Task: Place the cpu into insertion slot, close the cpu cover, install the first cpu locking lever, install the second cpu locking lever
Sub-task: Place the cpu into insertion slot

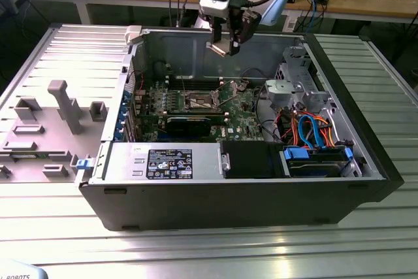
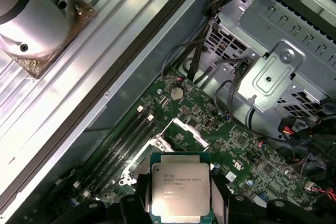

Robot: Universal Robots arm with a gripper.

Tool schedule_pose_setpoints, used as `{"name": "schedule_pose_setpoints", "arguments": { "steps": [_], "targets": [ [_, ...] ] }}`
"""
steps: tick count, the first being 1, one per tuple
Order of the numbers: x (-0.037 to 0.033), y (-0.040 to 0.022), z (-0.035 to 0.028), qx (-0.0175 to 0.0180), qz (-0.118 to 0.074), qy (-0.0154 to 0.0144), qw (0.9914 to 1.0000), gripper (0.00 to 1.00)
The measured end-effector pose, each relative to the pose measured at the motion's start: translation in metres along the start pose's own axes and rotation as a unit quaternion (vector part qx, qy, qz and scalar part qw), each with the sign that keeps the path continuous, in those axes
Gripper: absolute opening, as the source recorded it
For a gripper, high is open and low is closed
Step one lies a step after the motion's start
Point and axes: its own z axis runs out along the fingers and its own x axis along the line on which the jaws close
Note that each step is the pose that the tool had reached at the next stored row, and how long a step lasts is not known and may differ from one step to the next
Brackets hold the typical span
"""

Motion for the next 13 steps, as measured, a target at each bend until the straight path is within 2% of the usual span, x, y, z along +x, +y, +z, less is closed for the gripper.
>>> {"name": "schedule_pose_setpoints", "arguments": {
  "steps": [2, 13],
  "targets": [
    [0.0000, 0.0000, 0.0000, -0.0002, 0.012, -0.0011, 0.99993, 0.54],
    [0.0000, 0.0000, 0.0000, -0.0003, 0.014, -0.0013, 0.99990, 0.54]
  ]
}}
